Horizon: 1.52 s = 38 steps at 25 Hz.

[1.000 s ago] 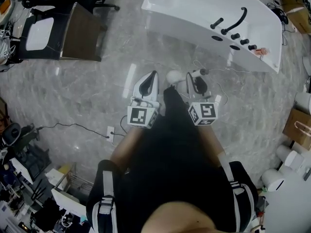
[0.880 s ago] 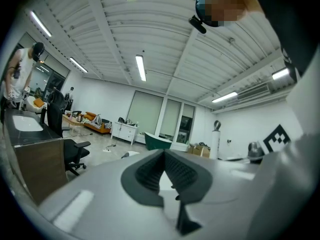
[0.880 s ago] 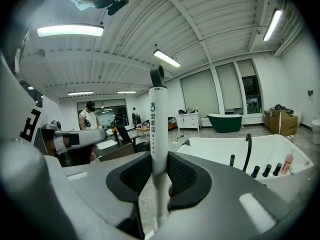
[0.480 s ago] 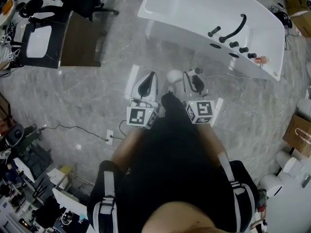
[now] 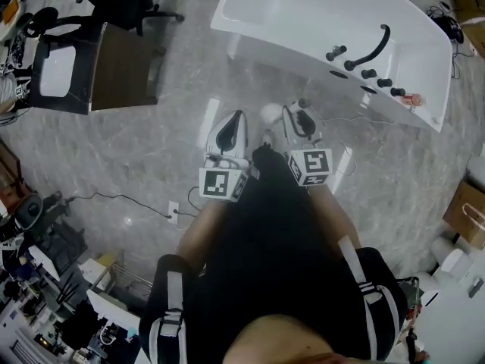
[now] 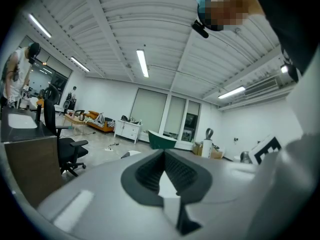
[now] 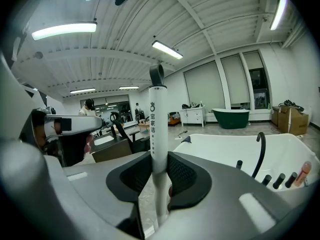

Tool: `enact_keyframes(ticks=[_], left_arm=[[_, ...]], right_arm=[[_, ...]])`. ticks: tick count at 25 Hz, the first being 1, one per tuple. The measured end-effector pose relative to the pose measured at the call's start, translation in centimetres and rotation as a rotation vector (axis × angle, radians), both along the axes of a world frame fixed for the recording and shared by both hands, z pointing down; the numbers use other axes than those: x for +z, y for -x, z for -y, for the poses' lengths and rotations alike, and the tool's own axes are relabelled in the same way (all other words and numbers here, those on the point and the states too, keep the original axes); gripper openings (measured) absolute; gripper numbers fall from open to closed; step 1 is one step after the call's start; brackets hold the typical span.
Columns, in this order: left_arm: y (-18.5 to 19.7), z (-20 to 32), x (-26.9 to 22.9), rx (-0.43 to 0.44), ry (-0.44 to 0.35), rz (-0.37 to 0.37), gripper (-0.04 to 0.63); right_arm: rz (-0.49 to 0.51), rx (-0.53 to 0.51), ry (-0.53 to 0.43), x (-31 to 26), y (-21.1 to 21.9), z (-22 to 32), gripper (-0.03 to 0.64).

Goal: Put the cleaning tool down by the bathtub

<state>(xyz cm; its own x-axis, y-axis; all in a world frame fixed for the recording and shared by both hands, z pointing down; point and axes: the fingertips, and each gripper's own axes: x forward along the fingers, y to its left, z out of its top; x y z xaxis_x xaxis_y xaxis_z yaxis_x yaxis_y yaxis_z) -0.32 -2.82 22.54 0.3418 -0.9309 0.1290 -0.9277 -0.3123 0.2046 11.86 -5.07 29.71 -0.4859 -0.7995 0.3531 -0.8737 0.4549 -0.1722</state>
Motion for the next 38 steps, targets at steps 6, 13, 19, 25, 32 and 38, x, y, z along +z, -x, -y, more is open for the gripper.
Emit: enact_keyframes(ticks=[6, 13, 19, 25, 32, 38], left_arm=[[0.2, 1.8, 1.4, -0.004, 0.011, 0.001, 0.008], [-0.2, 3.7, 3.9, -0.01, 0.04, -0.013, 0.008], [0.1, 5.8, 5.3, -0.02, 0.035, -0.014, 0.008], [0.3, 6.7, 6.9, -0.004, 0.062, -0.026, 0.008], [0.6, 7.7, 11.3, 0.032, 0.11, -0.041, 0.008], [1.6, 10.7, 15.4, 0.102, 0.111, -0.006, 0.008]], right_arm=[[-0.008, -0.011, 0.034, 3.0, 0.7, 2.9, 0.098], [-0.011, -0.008, 0.076, 7.4, 1.1, 5.7, 0.098], [-0.021, 0.001, 0.102, 11.7, 1.7, 8.4, 0.098], [-0.044, 0.019, 0.107, 15.4, 2.0, 10.6, 0.098], [-0.053, 0.078, 0.131, 20.5, 2.4, 13.0, 0.097], [-0.076, 0.117, 0.162, 25.7, 3.1, 14.9, 0.097]])
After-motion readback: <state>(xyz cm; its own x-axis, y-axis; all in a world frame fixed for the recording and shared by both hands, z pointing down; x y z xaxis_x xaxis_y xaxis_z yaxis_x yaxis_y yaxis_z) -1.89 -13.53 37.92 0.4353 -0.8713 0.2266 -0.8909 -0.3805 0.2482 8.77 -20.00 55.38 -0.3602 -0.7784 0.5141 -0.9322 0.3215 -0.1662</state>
